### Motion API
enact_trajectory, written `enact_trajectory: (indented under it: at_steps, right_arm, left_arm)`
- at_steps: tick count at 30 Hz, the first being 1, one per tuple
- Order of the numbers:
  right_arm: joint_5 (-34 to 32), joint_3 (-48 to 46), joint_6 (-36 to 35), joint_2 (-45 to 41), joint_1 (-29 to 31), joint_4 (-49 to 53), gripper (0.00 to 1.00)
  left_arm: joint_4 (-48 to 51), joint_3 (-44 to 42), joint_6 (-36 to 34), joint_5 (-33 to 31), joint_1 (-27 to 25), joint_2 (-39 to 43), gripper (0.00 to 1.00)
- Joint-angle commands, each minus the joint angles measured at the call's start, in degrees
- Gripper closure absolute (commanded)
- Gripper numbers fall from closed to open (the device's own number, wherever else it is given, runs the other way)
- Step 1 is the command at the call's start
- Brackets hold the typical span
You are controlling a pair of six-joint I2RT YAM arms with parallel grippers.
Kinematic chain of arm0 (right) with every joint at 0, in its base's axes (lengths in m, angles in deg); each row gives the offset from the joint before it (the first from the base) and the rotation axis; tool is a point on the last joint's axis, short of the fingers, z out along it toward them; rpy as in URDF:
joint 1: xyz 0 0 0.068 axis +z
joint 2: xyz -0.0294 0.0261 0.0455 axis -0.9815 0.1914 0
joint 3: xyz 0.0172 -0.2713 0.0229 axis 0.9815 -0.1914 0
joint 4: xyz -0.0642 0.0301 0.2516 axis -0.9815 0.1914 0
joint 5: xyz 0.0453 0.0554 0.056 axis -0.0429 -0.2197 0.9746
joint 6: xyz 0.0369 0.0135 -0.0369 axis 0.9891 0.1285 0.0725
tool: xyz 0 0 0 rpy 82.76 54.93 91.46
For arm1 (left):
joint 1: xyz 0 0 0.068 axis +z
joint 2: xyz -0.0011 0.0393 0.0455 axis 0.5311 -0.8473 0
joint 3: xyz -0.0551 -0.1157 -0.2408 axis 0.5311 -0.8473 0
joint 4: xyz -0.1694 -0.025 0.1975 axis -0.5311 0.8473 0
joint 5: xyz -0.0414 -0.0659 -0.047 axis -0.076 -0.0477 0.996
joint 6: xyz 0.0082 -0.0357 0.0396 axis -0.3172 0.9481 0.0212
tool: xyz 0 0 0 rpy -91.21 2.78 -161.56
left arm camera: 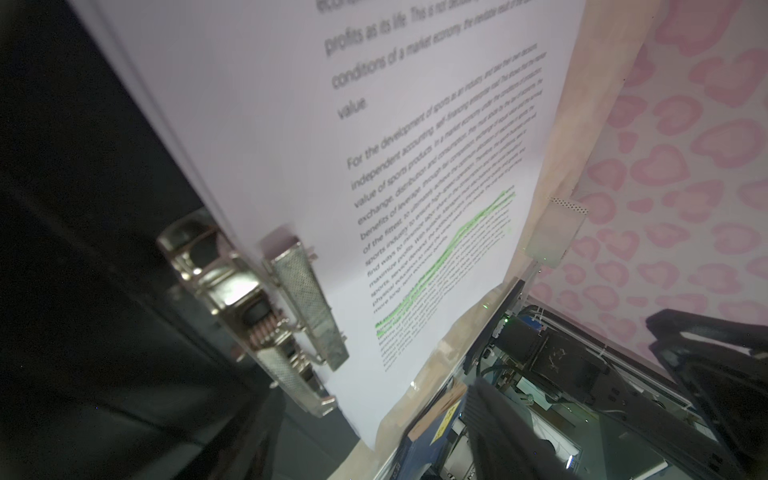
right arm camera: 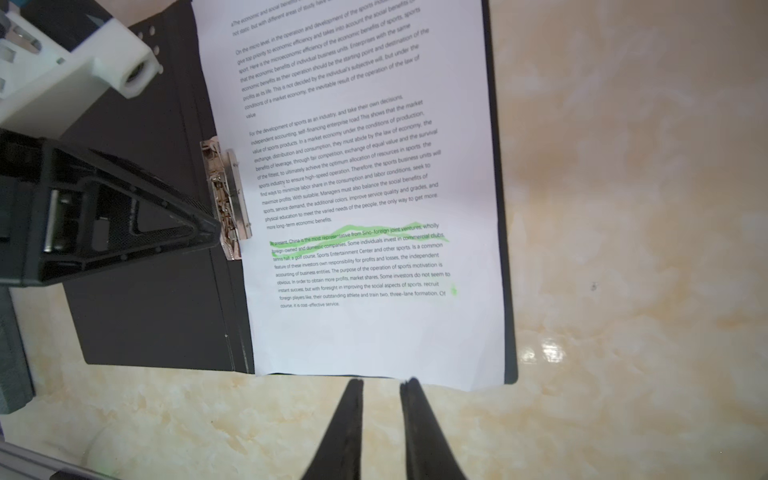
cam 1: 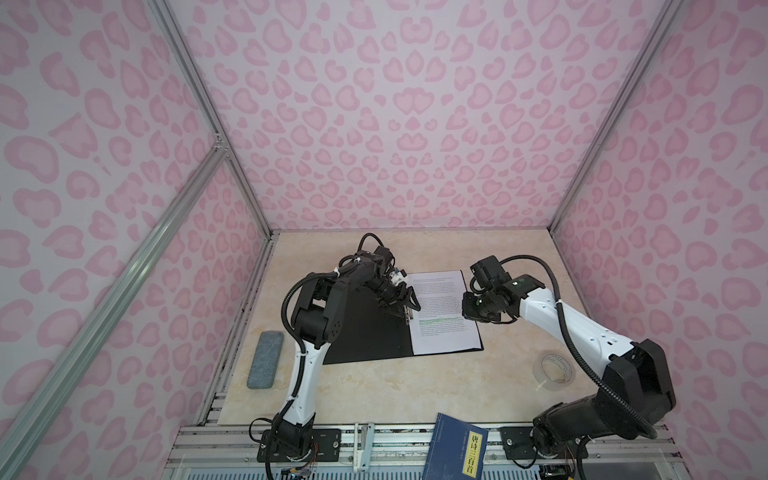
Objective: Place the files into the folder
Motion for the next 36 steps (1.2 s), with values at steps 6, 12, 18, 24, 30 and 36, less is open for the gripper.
enact_trajectory:
  at_steps: [6, 12, 18, 24, 30, 36]
  right_arm:
    - [4.41, -0.88, -3.60, 2.60, -7.57, -3.88, 0.71]
    - [8.09, -1.56, -6.56, 5.80, -12.15, -5.50, 0.68]
    - [11.69, -2.70, -8.83, 9.69, -16.14, -6.64, 0.66]
    - [13.13, -2.69, -10.29, 13.48, -18.34, -7.95, 0.65]
    - [13.32, -1.93, -11.20, 15.90, -20.02, -8.05, 0.65]
    - [14.11, -1.48, -11.63, 17.62, -20.59, -9.39, 0.64]
  left_arm:
    - [10.00, -2.40, -9.21, -3.96, 2.12, 5.96, 0.25]
    - [10.99, -11.07, -10.03, -13.23, 8.30, 16.72, 0.24]
    - [12.41, -14.50, -10.49, -22.86, 17.64, 19.53, 0.22]
    - [12.92, -16.03, -10.81, -30.55, 22.20, 19.34, 0.19]
    - [10.94, -18.47, -10.29, -36.48, 22.84, 19.94, 0.16]
    - [10.40, -18.93, -10.81, -36.46, 24.08, 17.78, 0.11]
